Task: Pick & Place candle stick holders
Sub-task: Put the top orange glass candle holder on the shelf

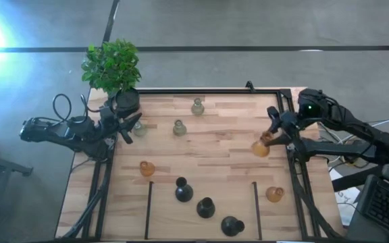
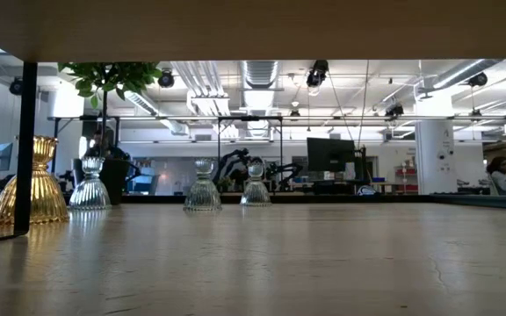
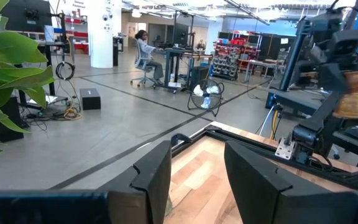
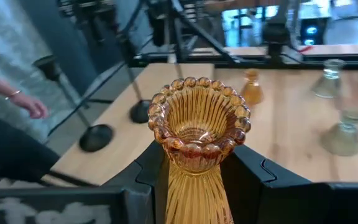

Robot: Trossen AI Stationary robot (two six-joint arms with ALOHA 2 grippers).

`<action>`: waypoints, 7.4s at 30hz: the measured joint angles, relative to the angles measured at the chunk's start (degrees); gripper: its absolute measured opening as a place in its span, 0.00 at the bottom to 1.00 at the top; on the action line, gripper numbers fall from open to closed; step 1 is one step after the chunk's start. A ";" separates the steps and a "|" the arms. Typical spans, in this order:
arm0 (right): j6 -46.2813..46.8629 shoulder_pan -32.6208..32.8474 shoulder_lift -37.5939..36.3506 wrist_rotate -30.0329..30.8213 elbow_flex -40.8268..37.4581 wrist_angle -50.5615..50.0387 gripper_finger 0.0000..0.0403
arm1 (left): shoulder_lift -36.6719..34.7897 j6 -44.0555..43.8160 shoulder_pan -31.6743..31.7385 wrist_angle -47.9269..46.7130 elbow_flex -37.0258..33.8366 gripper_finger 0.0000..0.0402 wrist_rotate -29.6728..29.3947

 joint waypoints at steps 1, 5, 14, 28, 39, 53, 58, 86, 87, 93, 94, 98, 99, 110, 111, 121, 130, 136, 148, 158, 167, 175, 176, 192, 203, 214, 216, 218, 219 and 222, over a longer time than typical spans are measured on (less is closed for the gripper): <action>-0.01 1.22 0.08 -0.03 -0.19 0.07 0.26 | 0.00 -0.01 0.00 -0.01 0.00 0.38 0.02; 0.90 6.56 0.22 -0.14 -2.20 1.17 0.26 | 0.00 -0.01 0.00 -0.01 0.00 0.38 0.01; 6.61 17.05 2.79 3.83 -5.03 16.19 0.26 | 0.00 -0.01 0.00 -0.01 0.00 0.38 0.02; 1.82 31.80 16.50 16.63 -5.10 25.29 0.26 | 0.00 -0.01 0.00 0.01 0.01 0.38 0.01; -0.74 35.39 25.04 22.87 -5.09 29.72 0.26 | 0.00 -0.01 0.00 -0.01 0.00 0.38 0.02; 1.13 39.53 31.71 25.18 -4.14 34.07 0.26 | 0.00 -0.01 0.01 -0.01 0.00 0.38 0.01; 0.58 40.16 34.40 25.93 -1.98 34.04 0.26 | 0.00 -0.01 0.00 -0.01 0.00 0.38 0.00; -2.65 40.60 42.71 27.30 3.91 31.54 0.26 | 0.02 -0.01 0.00 -0.38 0.00 0.38 0.02; -2.64 40.60 42.71 27.28 3.91 31.53 0.26 | 0.02 -0.01 0.00 -0.38 0.00 0.38 0.01; -2.74 40.58 42.71 27.46 3.89 31.76 0.26 | 0.02 -0.01 0.00 -0.40 0.00 0.38 0.02; -2.86 40.58 42.71 27.67 3.85 31.93 0.26 | 0.02 0.00 0.00 -0.40 0.00 0.38 0.00; -3.69 40.58 42.75 28.95 3.78 32.76 0.26 | 0.02 -0.01 0.00 -0.40 0.01 0.38 0.02; -3.72 40.57 42.75 28.95 3.78 32.76 0.26 | 0.02 -0.01 0.00 -0.41 0.01 0.38 0.02; -4.49 40.18 42.75 31.22 3.92 33.08 0.26 | 0.02 -0.01 0.00 -0.43 0.00 0.38 0.00; -4.93 40.18 42.75 31.82 3.93 33.09 0.26 | 0.02 -0.01 0.00 -0.43 0.00 0.38 0.01; -7.18 40.18 42.75 33.34 4.00 35.17 0.26 | 0.02 -0.01 0.00 -0.44 0.00 0.38 0.01; -6.40 36.80 43.12 31.42 4.02 36.36 0.26 | 0.02 -0.01 0.00 -0.43 0.00 0.38 0.00; -5.20 35.36 46.32 25.28 7.53 35.14 0.26 | 0.00 -0.01 0.00 -0.45 0.00 0.38 0.00; -11.35 35.06 54.20 22.57 16.95 27.66 0.26 | 0.00 -0.01 0.00 -0.47 0.00 0.38 0.01; -11.27 34.77 55.56 22.16 17.79 28.48 0.26 | 0.00 -0.01 0.00 -0.91 0.00 0.38 0.02; -11.07 34.81 55.63 22.15 17.79 29.21 0.26 | 0.00 -0.01 0.00 -0.91 0.00 0.38 0.01; -11.27 34.79 55.63 22.03 17.77 30.07 0.26 | 0.00 -0.01 0.00 -0.91 0.00 0.38 0.01; -11.27 34.79 55.63 22.03 17.77 30.10 0.26 | 0.00 -0.01 0.00 -0.91 0.00 0.38 0.01; -9.50 33.19 55.63 21.02 17.75 30.96 0.26 | 0.00 -0.01 0.00 -0.89 0.00 0.38 0.02; -8.87 33.28 55.63 19.43 17.72 31.28 0.26 | 0.02 -0.01 0.00 -0.89 0.02 0.38 0.02; -8.66 33.32 55.63 19.67 17.48 31.27 0.26 | 0.01 -0.01 0.00 -0.89 0.00 0.38 0.02; -8.64 33.32 55.63 19.72 17.04 31.31 0.26 | 0.02 -0.01 0.00 -0.89 0.00 0.38 0.02; -8.64 33.32 55.63 19.72 16.53 31.23 0.26 | 0.01 -0.01 0.00 -0.89 0.00 0.38 0.02; -8.64 33.32 55.63 19.72 16.43 31.41 0.26 | 0.02 -0.01 0.00 -0.89 0.00 0.38 0.02; -8.64 33.32 55.63 19.78 16.22 31.57 0.26 | 0.02 -0.01 0.00 -0.89 0.00 0.38 0.02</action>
